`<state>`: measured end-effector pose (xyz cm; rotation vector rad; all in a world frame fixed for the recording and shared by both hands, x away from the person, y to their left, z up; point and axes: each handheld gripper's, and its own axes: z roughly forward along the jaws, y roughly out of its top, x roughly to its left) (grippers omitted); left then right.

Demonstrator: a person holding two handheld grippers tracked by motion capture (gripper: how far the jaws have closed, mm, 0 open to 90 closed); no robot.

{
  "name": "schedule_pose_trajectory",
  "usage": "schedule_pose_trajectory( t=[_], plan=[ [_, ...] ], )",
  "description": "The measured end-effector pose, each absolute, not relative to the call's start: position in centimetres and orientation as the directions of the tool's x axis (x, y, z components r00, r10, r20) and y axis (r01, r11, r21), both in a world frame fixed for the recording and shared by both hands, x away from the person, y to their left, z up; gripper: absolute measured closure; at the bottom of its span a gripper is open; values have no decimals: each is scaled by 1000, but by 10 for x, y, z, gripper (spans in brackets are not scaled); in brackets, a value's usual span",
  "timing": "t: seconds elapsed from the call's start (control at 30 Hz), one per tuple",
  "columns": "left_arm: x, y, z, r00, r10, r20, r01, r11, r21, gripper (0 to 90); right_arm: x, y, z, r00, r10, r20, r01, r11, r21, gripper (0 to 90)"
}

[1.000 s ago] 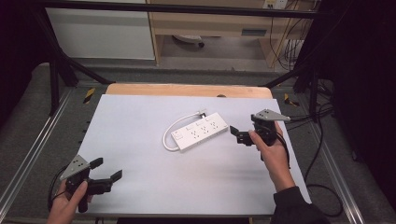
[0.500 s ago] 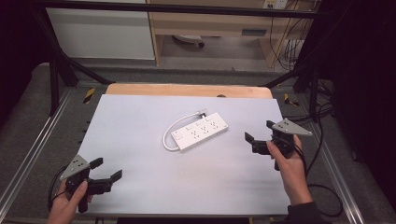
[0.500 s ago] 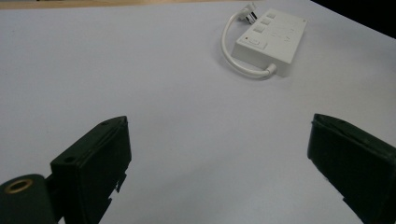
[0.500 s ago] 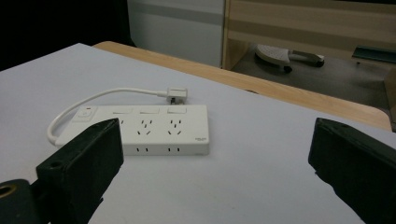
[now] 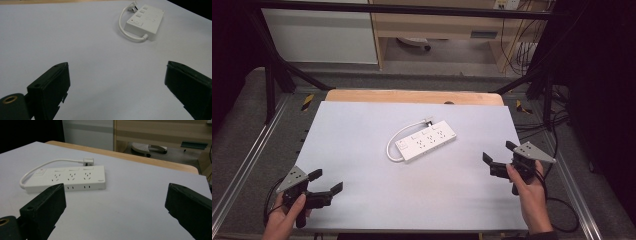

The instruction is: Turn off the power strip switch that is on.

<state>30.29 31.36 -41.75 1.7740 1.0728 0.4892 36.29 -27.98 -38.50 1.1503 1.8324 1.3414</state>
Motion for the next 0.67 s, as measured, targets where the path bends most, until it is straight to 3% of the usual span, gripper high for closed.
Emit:
schedule_pose_trajectory(
  t=[0.43,0.67],
  plan=[
    [303,313,-418,534,835,-135,448,-143,883,61,368,-263,-427,-484,874,44,366,156,917,36],
    [303,313,-418,535,834,-134,448,-145,882,61,374,-239,-445,-546,837,29,425,247,871,30]
  ],
)
